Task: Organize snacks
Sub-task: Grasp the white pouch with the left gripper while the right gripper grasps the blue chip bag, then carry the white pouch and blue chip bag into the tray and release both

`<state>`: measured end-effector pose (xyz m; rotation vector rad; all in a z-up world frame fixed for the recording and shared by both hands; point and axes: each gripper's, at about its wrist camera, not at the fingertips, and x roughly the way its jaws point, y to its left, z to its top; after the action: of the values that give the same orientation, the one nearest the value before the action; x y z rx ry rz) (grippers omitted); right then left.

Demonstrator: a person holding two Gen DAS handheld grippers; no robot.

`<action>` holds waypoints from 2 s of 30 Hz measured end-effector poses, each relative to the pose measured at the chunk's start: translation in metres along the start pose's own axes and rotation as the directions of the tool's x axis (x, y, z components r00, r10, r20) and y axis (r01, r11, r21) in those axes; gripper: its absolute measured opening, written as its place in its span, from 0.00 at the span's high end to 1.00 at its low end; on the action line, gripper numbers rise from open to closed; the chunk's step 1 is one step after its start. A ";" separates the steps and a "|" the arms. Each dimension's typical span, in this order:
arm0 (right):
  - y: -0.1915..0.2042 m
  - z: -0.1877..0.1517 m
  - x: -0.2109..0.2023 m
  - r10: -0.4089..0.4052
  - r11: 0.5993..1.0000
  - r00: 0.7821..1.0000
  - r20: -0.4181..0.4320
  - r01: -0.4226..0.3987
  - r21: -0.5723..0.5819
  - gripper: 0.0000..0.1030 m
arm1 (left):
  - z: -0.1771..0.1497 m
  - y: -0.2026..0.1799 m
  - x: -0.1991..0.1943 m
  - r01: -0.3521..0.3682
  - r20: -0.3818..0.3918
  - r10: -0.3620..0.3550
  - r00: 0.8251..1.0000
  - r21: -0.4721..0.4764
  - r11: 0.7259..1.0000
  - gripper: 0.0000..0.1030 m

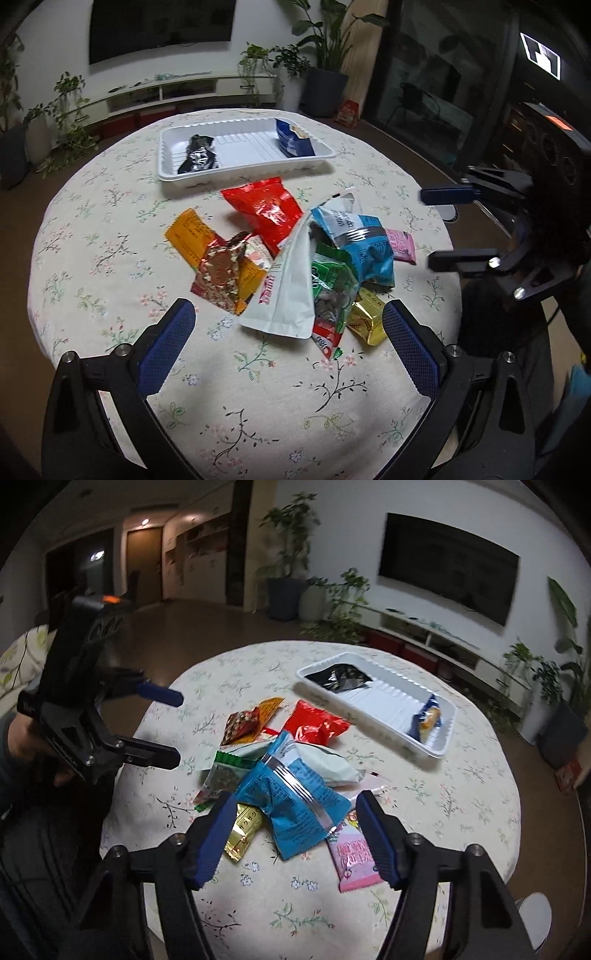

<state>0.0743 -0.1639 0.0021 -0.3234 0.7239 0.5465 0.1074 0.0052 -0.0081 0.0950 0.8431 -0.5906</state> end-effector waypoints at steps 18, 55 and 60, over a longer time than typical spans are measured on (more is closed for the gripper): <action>0.005 0.008 0.065 0.001 0.954 0.990 -0.139 -0.043 -0.298 0.37 | 0.022 0.008 0.036 0.114 -0.089 -0.103 0.991 0.125 0.986 0.01; -0.053 -0.001 0.020 -0.006 0.985 0.998 0.057 -0.004 0.171 0.57 | 0.083 -0.020 0.109 0.092 -0.348 -0.014 0.937 0.207 0.974 0.56; -0.071 -0.005 0.017 0.014 0.959 0.993 0.117 -0.046 0.279 0.57 | 0.083 -0.024 0.117 0.045 -0.363 0.045 0.931 0.234 0.971 0.72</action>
<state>0.1230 -0.2174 -0.0065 -0.0154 0.6861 0.4790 0.2113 -0.0934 -0.0334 0.4367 1.1316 -0.6843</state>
